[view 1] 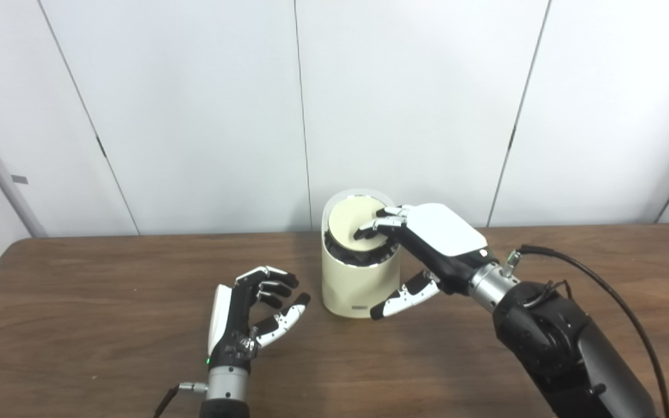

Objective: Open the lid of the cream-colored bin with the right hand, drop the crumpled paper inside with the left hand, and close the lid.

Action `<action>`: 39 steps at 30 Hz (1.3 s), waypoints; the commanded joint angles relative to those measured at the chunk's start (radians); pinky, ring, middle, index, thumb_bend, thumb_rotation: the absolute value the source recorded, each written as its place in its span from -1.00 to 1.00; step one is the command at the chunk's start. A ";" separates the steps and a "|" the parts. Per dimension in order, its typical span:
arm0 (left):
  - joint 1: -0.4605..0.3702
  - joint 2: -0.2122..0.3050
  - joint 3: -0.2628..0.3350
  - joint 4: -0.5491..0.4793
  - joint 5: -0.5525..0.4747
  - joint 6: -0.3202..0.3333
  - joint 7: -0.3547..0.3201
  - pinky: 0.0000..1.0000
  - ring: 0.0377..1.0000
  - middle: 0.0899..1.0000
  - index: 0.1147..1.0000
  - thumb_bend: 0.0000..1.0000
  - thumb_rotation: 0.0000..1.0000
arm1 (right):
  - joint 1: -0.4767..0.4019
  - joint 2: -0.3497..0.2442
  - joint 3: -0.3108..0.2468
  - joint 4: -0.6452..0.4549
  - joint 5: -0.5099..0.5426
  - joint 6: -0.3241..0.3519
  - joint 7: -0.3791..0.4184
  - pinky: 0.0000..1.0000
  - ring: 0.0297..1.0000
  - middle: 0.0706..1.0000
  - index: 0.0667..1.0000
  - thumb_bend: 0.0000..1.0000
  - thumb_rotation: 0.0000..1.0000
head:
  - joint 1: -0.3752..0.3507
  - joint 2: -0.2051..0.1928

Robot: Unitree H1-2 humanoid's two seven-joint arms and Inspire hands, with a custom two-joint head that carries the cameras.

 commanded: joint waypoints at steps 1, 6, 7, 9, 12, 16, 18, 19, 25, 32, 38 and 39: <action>-0.038 -0.006 -0.001 -0.042 0.009 -0.009 0.003 -0.06 0.09 0.19 -0.14 0.02 -0.91 | -0.020 -0.007 0.006 -0.024 0.005 -0.033 0.009 0.81 0.78 0.46 0.47 0.57 -0.21 | 0.000 0.001; -0.040 -0.004 -0.001 -0.043 0.013 -0.006 0.004 -0.04 0.09 0.19 -0.14 0.02 -0.91 | -0.017 -0.011 0.009 -0.010 -0.003 -0.049 0.007 0.80 0.77 0.44 0.46 0.54 -0.16 | 0.000 0.001; -0.039 -0.004 -0.001 -0.048 0.012 -0.002 0.002 -0.04 0.09 0.20 -0.14 0.02 -0.91 | -0.018 -0.012 0.010 -0.007 -0.008 -0.050 0.009 0.81 0.77 0.45 0.47 0.53 -0.14 | 0.001 0.007; -0.037 -0.003 -0.001 -0.055 0.009 0.003 -0.002 -0.02 0.10 0.20 -0.14 0.02 -0.91 | -0.019 -0.011 0.010 0.001 -0.013 -0.049 0.012 0.80 0.76 0.45 0.46 0.53 -0.12 | 0.001 0.009; -0.033 -0.002 -0.002 -0.061 0.008 0.010 -0.005 -0.03 0.10 0.20 -0.14 0.02 -0.91 | -0.031 -0.006 0.016 0.020 -0.026 -0.040 0.028 0.82 0.77 0.46 0.47 0.54 -0.13 | 0.000 0.009; -0.030 -0.001 -0.005 -0.059 0.012 0.006 -0.003 -0.03 0.09 0.19 -0.14 0.02 -0.91 | -0.053 -0.002 0.027 0.044 -0.042 -0.033 0.044 0.88 0.81 0.49 0.49 0.56 -0.09 | 0.003 0.011; -0.029 -0.001 -0.007 -0.058 0.015 0.005 -0.001 -0.01 0.09 0.18 -0.14 0.02 -0.91 | -0.067 0.000 0.032 0.055 -0.051 -0.026 0.054 0.90 0.83 0.51 0.51 0.56 -0.05 | 0.003 0.011; -0.029 -0.001 -0.008 -0.058 0.016 0.005 -0.001 0.01 0.09 0.18 -0.14 0.02 -0.91 | -0.071 0.000 0.033 0.058 -0.053 -0.024 0.056 0.91 0.83 0.51 0.51 0.56 -0.04 | 0.003 0.011; -0.025 -0.004 -0.009 -0.062 0.013 0.007 -0.001 0.01 0.09 0.18 -0.14 0.02 -0.91 | -0.101 -0.002 0.046 0.070 -0.076 -0.023 0.082 0.93 0.85 0.53 0.53 0.56 -0.01 | 0.003 0.014; -0.025 -0.005 -0.011 -0.060 0.015 0.003 0.002 0.00 0.09 0.18 -0.14 0.02 -0.91 | -0.107 -0.010 0.052 0.071 -0.089 -0.028 0.106 0.94 0.86 0.52 0.52 0.57 0.02 | 0.005 0.022; -0.026 -0.003 -0.010 -0.062 0.014 0.005 0.000 0.02 0.09 0.18 -0.14 0.02 -0.91 | -0.089 -0.018 0.043 0.056 -0.080 -0.035 0.099 0.91 0.84 0.51 0.50 0.58 -0.02 | 0.006 0.023; -0.026 -0.002 -0.010 -0.062 0.015 0.006 0.000 0.02 0.09 0.18 -0.14 0.02 -0.91 | -0.086 -0.019 0.038 0.052 -0.078 -0.034 0.096 0.90 0.84 0.50 0.50 0.58 -0.03 | 0.007 0.022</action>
